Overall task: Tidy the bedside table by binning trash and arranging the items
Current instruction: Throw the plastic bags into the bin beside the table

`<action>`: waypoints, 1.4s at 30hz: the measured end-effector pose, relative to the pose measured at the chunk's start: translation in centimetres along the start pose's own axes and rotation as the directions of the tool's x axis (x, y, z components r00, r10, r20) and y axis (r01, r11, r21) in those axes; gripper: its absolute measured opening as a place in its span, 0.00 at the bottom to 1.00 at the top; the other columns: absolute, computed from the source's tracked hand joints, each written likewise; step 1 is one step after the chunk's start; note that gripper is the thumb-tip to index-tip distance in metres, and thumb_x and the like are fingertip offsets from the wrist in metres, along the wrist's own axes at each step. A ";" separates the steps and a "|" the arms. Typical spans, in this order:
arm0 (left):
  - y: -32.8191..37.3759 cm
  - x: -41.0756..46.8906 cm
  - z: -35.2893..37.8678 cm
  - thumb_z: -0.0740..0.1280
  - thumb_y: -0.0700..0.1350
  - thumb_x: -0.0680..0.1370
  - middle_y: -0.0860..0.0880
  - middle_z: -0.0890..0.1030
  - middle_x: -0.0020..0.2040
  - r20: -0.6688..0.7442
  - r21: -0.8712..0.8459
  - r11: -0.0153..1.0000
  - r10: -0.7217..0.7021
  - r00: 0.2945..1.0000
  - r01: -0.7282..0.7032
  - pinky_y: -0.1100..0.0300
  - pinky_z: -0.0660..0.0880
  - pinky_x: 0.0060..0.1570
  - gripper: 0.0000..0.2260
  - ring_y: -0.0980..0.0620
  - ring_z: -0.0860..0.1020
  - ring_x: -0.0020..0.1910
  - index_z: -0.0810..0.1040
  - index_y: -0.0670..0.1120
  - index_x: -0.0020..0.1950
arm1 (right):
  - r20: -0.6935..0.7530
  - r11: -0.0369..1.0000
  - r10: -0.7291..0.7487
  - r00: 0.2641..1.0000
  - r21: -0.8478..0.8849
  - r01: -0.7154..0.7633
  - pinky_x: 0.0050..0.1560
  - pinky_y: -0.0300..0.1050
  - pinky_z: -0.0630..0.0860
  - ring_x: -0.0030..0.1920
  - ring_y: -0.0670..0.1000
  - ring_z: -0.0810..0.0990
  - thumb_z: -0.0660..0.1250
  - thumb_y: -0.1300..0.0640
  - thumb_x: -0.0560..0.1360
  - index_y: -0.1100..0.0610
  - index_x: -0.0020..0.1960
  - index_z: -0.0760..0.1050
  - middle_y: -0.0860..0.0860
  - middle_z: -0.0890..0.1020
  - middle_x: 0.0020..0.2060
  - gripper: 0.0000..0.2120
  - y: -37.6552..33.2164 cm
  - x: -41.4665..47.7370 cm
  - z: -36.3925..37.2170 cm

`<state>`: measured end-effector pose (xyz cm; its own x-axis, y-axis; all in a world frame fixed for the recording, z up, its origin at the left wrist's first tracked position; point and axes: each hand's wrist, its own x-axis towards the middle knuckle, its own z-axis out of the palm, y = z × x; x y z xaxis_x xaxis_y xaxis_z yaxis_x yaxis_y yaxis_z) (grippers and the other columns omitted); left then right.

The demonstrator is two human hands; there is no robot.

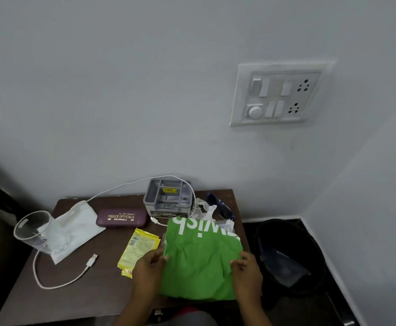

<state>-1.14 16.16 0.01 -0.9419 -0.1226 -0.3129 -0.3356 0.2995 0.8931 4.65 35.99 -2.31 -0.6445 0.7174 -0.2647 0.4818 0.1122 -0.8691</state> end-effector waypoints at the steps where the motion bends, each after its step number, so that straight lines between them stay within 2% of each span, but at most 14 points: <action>1: 0.1 -0.1 -0.2 0.68 0.37 0.74 0.48 0.82 0.40 0.012 -0.023 1.000 -0.002 1.000 0.003 0.54 0.75 0.43 0.05 0.43 0.81 0.45 0.82 0.44 0.47 | 0.003 1.000 0.001 1.000 0.004 -0.001 0.46 0.42 0.70 0.42 0.57 0.79 0.69 0.69 0.70 0.64 0.54 0.75 0.58 0.80 0.41 0.13 0.0 -0.1 0.0; 4: 1.0 -0.3 -0.9 0.66 0.36 0.75 0.46 0.82 0.43 0.057 -0.129 0.991 -0.022 0.998 0.029 0.45 0.78 0.46 0.08 0.42 0.80 0.44 0.81 0.48 0.44 | 0.009 0.999 -0.002 1.000 0.053 0.001 0.42 0.41 0.71 0.43 0.57 0.79 0.69 0.69 0.69 0.62 0.51 0.76 0.60 0.81 0.45 0.12 0.2 -0.5 -0.4; 8: 2.7 -1.1 -1.7 0.64 0.34 0.77 0.43 0.80 0.44 0.129 -0.273 0.962 0.009 0.992 0.027 0.58 0.77 0.33 0.07 0.47 0.79 0.40 0.79 0.42 0.47 | 0.099 0.984 0.035 0.994 0.171 -0.052 0.49 0.45 0.73 0.47 0.54 0.79 0.69 0.63 0.72 0.60 0.56 0.76 0.57 0.81 0.48 0.12 -0.4 -1.0 -1.3; 12: 3.7 -1.5 -2.6 0.64 0.36 0.77 0.40 0.82 0.47 0.141 -0.315 0.949 0.058 0.988 -0.011 0.56 0.76 0.40 0.07 0.47 0.79 0.41 0.80 0.42 0.50 | 0.251 0.925 0.052 0.967 0.354 -0.142 0.45 0.46 0.78 0.47 0.53 0.82 0.68 0.64 0.73 0.57 0.55 0.75 0.54 0.82 0.47 0.11 -2.3 -1.4 -2.8; 16: 4.4 -2.5 -2.8 0.63 0.37 0.77 0.47 0.82 0.43 0.106 -0.379 0.924 0.089 0.990 -0.042 0.66 0.75 0.35 0.06 0.53 0.79 0.39 0.79 0.42 0.50 | 0.423 0.856 -0.015 0.906 0.473 -0.207 0.50 0.48 0.78 0.50 0.53 0.84 0.67 0.63 0.73 0.58 0.56 0.77 0.54 0.85 0.49 0.12 -4.6 -2.4 -4.9; 19: 4.6 -3.1 -2.7 0.64 0.37 0.77 0.47 0.82 0.40 0.107 -0.412 0.911 0.082 0.991 -0.031 0.62 0.75 0.35 0.05 0.58 0.80 0.33 0.79 0.41 0.48 | 0.458 0.839 -0.064 0.887 0.506 -0.200 0.49 0.50 0.79 0.50 0.53 0.84 0.66 0.62 0.75 0.58 0.55 0.78 0.53 0.86 0.48 0.10 -5.6 -3.2 -6.2; 24: 4.1 -3.1 -1.2 0.66 0.35 0.75 0.52 0.83 0.31 0.048 -0.383 0.923 0.066 0.997 -0.042 0.65 0.76 0.28 0.04 0.56 0.80 0.30 0.79 0.42 0.43 | 0.336 0.853 -0.065 0.940 0.507 -0.122 0.50 0.51 0.80 0.47 0.54 0.85 0.67 0.65 0.73 0.58 0.49 0.80 0.55 0.86 0.46 0.07 -4.8 -2.9 -7.5; 27: 4.0 -3.0 0.7 0.68 0.35 0.74 0.47 0.84 0.35 0.046 -0.329 0.943 0.068 0.997 -0.049 0.59 0.76 0.33 0.03 0.45 0.80 0.37 0.79 0.42 0.43 | 0.261 0.868 -0.033 0.965 0.485 -0.101 0.51 0.52 0.79 0.47 0.55 0.85 0.69 0.66 0.72 0.57 0.47 0.81 0.55 0.86 0.45 0.07 -4.0 -1.9 -8.8; 29: 4.3 -2.9 2.5 0.68 0.35 0.74 0.44 0.84 0.38 0.086 -0.319 0.947 0.064 0.994 -0.033 0.55 0.78 0.38 0.03 0.43 0.81 0.39 0.80 0.40 0.45 | 0.224 0.870 -0.012 0.974 0.483 -0.101 0.51 0.51 0.80 0.46 0.54 0.85 0.68 0.66 0.72 0.56 0.47 0.81 0.54 0.86 0.44 0.07 -3.7 -0.9 -9.9; 32: 4.8 -2.7 6.2 0.65 0.34 0.75 0.49 0.83 0.31 0.201 -0.322 0.946 0.031 0.979 0.037 0.59 0.79 0.29 0.04 0.46 0.80 0.35 0.79 0.40 0.44 | 0.185 0.865 0.025 0.982 0.488 -0.114 0.53 0.53 0.79 0.48 0.55 0.84 0.65 0.65 0.74 0.56 0.50 0.81 0.55 0.86 0.46 0.08 -2.6 0.9 -12.1; 35: 5.1 -2.3 10.8 0.66 0.33 0.75 0.44 0.83 0.36 0.314 -0.287 0.953 0.001 0.949 0.094 0.57 0.79 0.31 0.04 0.44 0.80 0.40 0.79 0.39 0.47 | 0.094 0.869 0.098 0.991 0.477 -0.132 0.55 0.57 0.78 0.48 0.57 0.84 0.64 0.66 0.75 0.56 0.51 0.80 0.57 0.85 0.48 0.10 -0.5 2.5 -14.6; 37: 5.0 -2.4 14.0 0.66 0.33 0.74 0.44 0.83 0.38 0.381 -0.228 0.971 0.017 0.925 0.076 0.55 0.79 0.36 0.05 0.43 0.81 0.40 0.80 0.42 0.45 | -0.006 0.877 0.153 0.988 0.462 -0.133 0.55 0.59 0.78 0.48 0.58 0.83 0.64 0.65 0.75 0.54 0.48 0.80 0.57 0.85 0.46 0.10 0.9 3.3 -16.2; 40: 5.0 -2.8 18.5 0.67 0.32 0.73 0.53 0.83 0.32 0.439 -0.153 0.988 0.080 0.895 -0.014 0.57 0.79 0.38 0.10 0.48 0.82 0.38 0.80 0.47 0.40 | -0.134 0.872 0.234 0.963 0.467 -0.148 0.54 0.58 0.77 0.45 0.58 0.82 0.64 0.65 0.75 0.51 0.44 0.79 0.55 0.84 0.42 0.10 2.5 4.6 -18.2; 42: 5.3 -2.6 21.0 0.69 0.33 0.72 0.54 0.83 0.33 0.464 -0.114 0.991 0.119 0.878 -0.074 0.55 0.78 0.42 0.11 0.46 0.82 0.39 0.80 0.51 0.40 | -0.194 0.865 0.272 0.943 0.479 -0.151 0.54 0.56 0.77 0.45 0.57 0.82 0.64 0.65 0.75 0.52 0.46 0.79 0.55 0.83 0.43 0.09 3.3 5.5 -19.2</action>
<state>-0.83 37.91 -1.22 -0.8742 0.3669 -0.3182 -0.2611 0.1975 0.9449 14.08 53.51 1.33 -0.3615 0.8398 -0.4049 0.2295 -0.3408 -0.9117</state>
